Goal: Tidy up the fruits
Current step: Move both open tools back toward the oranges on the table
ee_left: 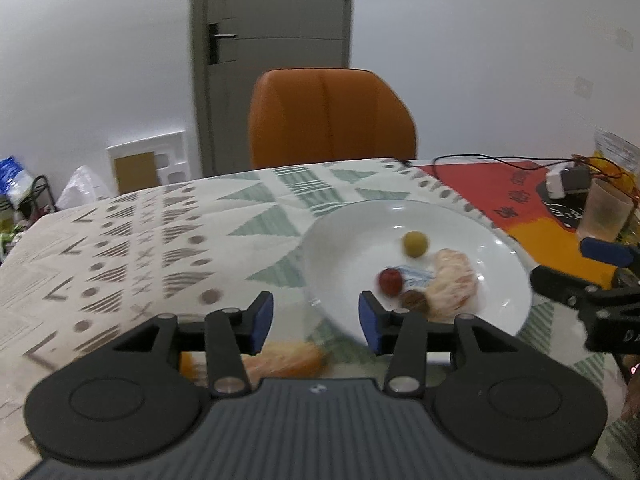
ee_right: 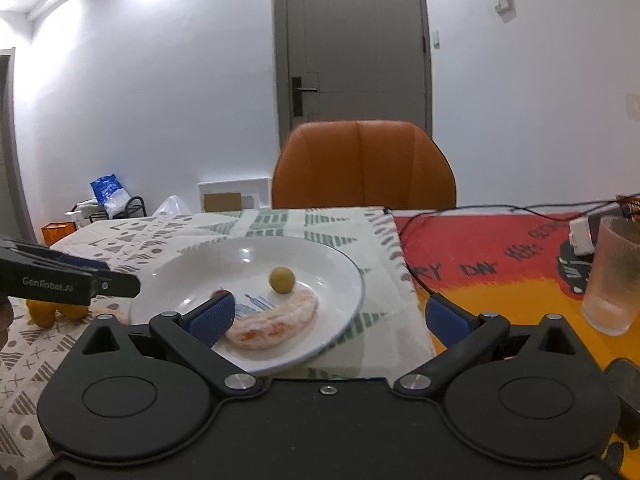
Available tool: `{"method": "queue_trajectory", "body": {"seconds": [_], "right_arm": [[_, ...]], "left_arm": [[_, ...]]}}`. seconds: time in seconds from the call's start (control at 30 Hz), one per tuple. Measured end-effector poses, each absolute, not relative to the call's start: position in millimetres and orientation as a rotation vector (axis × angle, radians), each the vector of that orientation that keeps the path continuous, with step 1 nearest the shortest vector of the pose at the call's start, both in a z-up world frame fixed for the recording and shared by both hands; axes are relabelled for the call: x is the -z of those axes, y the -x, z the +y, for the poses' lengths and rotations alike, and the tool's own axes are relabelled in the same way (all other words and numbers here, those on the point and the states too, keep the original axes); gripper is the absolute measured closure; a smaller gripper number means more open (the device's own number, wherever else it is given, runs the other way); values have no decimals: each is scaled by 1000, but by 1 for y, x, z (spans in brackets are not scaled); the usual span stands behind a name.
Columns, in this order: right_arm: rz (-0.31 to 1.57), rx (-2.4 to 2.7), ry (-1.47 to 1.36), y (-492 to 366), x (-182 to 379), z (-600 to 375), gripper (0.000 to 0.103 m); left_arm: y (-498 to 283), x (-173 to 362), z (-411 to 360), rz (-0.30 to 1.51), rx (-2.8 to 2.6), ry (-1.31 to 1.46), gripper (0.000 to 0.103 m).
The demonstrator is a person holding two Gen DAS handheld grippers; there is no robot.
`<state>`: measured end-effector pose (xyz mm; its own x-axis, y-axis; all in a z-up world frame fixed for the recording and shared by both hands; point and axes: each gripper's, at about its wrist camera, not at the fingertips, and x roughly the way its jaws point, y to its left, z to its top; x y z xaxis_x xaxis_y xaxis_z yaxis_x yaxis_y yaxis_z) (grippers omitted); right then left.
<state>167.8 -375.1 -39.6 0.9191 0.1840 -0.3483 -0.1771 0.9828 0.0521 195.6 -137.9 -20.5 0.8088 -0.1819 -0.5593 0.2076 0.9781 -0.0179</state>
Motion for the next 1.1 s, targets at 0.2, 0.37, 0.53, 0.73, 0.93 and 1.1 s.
{"method": "queue_trajectory", "body": {"seconds": [0.2, 0.37, 0.53, 0.73, 0.93, 1.1], "right_arm": [[357, -241, -20, -163, 32, -356, 0], [357, -287, -8, -159, 28, -335, 0], [369, -331, -18, -154, 26, -318, 0], [389, -378, -18, -149, 25, -299, 0], [405, -414, -17, -144, 26, -282, 0], [408, -450, -15, -143, 25, -267, 0]], "left_arm": [[-181, 19, -103, 598, 137, -8, 56], [-165, 18, -78, 590, 93, 11, 50], [-152, 14, -57, 577, 54, 27, 46], [-138, 14, -34, 568, 16, 46, 42], [-129, 20, -14, 577, -19, 69, 41], [-124, 24, 0, 583, -40, 91, 41]]}}
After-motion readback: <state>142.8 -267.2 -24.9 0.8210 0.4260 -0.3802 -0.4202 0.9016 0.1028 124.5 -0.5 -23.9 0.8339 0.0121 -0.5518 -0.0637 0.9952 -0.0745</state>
